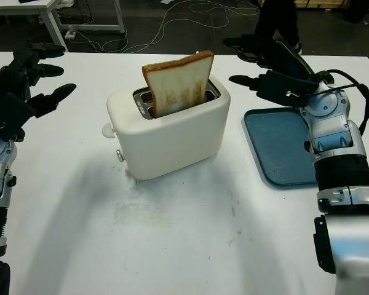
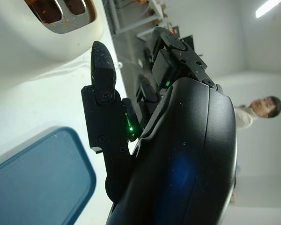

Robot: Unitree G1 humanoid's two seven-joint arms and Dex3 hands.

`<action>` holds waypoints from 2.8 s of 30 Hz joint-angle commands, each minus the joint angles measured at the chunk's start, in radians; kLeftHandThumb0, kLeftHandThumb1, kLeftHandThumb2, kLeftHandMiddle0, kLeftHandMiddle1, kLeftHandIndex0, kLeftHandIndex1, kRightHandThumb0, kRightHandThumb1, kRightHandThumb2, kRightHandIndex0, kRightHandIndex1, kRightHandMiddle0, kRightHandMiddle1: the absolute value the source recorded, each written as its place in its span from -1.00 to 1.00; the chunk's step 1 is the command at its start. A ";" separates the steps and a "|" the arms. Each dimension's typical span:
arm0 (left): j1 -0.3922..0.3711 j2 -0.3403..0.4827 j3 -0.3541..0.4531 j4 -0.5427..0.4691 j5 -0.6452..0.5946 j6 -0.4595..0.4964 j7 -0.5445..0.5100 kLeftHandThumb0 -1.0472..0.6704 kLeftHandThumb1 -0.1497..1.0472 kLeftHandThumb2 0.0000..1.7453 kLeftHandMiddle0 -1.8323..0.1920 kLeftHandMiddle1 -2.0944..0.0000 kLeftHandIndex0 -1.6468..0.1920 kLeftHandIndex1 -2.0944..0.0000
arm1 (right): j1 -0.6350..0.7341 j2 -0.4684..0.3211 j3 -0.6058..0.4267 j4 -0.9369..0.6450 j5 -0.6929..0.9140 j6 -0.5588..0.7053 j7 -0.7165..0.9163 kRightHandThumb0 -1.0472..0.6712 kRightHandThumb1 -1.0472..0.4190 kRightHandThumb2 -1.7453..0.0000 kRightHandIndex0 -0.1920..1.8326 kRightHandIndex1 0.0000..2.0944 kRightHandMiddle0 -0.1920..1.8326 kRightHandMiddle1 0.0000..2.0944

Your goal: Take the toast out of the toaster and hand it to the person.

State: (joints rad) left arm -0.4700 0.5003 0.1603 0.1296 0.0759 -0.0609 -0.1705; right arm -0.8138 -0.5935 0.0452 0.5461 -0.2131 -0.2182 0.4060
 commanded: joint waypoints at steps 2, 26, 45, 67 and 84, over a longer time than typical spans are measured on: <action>0.014 0.001 0.006 -0.013 -0.002 0.012 0.001 -0.68 0.79 -0.87 0.81 -0.06 0.79 0.06 | 0.013 -0.002 -0.005 -0.013 0.012 -0.006 0.004 -0.15 -0.83 0.78 -0.35 -0.99 -0.38 -0.99; 0.022 -0.010 0.007 -0.029 0.001 0.012 0.013 -0.62 0.79 -0.88 0.81 -0.05 0.79 0.07 | -0.211 0.056 -0.004 -0.290 0.174 -0.018 0.121 -0.65 -0.14 0.99 -0.67 0.27 -0.54 -0.03; 0.029 -0.008 0.007 -0.041 0.012 0.009 0.021 -0.61 0.79 -0.88 0.81 -0.03 0.79 0.10 | -0.263 0.129 0.222 0.003 -0.085 -0.254 0.133 -0.73 -0.38 0.99 -0.64 -0.08 -0.45 -0.46; 0.027 -0.013 0.009 -0.042 -0.005 0.028 0.008 -0.60 0.79 -0.89 0.81 -0.02 0.79 0.10 | -0.292 0.159 0.293 0.236 -0.241 -0.367 -0.003 -0.19 -0.61 0.98 -0.02 -0.26 0.08 -0.63; 0.028 -0.018 0.011 -0.041 0.000 0.032 0.018 -0.62 0.79 -0.89 0.81 -0.01 0.79 0.11 | -0.367 0.125 0.288 0.381 -0.397 -0.452 -0.441 -0.37 -0.83 0.52 0.24 0.67 -0.03 0.67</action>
State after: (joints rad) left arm -0.4538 0.4851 0.1674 0.0952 0.0761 -0.0347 -0.1587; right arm -1.1304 -0.4718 0.3505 0.9029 -0.5999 -0.6696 0.0205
